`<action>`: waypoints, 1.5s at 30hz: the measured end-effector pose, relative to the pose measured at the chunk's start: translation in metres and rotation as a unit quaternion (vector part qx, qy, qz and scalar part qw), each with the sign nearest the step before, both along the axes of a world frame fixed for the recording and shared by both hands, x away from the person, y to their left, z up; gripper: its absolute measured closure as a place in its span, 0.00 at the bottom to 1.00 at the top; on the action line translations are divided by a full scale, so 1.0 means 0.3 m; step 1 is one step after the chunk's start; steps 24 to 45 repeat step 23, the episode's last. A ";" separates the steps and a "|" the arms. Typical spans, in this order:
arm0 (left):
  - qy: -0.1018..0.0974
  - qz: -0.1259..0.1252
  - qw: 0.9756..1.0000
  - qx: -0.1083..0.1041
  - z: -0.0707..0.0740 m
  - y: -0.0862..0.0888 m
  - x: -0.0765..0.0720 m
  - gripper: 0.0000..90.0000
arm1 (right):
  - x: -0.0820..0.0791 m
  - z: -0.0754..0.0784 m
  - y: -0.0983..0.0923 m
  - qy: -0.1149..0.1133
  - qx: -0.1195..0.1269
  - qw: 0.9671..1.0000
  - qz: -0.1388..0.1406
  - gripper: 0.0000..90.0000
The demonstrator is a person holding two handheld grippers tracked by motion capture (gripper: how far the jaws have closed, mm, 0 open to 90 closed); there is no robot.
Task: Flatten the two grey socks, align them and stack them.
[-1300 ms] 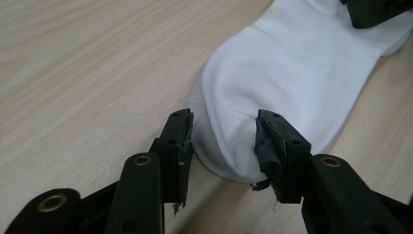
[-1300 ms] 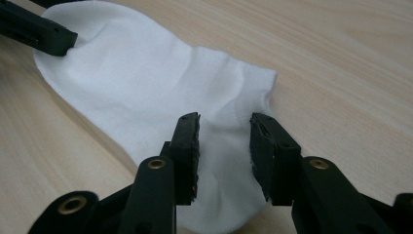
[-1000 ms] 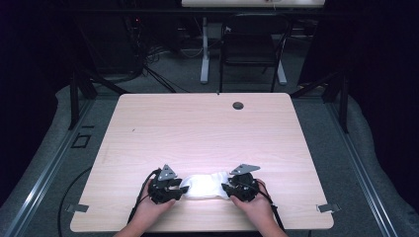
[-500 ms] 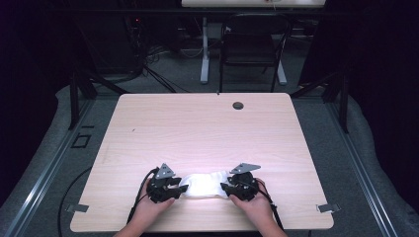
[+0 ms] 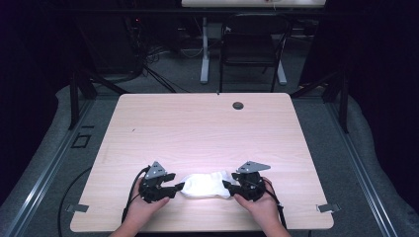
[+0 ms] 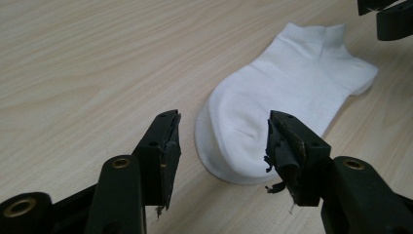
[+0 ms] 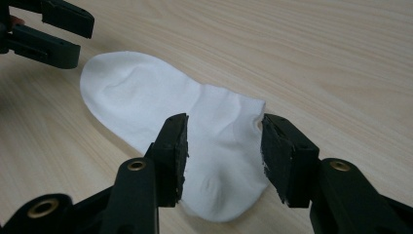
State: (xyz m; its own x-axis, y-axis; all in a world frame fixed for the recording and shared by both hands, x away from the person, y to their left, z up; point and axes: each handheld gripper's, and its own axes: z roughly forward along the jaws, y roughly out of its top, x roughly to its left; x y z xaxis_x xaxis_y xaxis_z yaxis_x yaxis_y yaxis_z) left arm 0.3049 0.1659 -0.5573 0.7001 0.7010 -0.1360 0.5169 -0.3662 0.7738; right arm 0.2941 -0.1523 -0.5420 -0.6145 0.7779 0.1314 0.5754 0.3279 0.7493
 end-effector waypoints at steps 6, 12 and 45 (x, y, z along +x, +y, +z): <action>0.002 0.012 1.000 -0.006 0.017 0.033 -0.005 0.51 | -0.039 0.015 -0.021 -0.001 0.000 1.000 0.003 0.57; 0.007 0.016 1.000 -0.008 0.031 0.064 -0.016 0.50 | -0.075 0.013 -0.052 0.007 -0.004 1.000 -0.013 0.56; 0.010 0.029 1.000 -0.001 0.014 0.099 -0.018 0.49 | -0.097 -0.033 -0.091 -0.003 -0.014 0.999 -0.028 0.55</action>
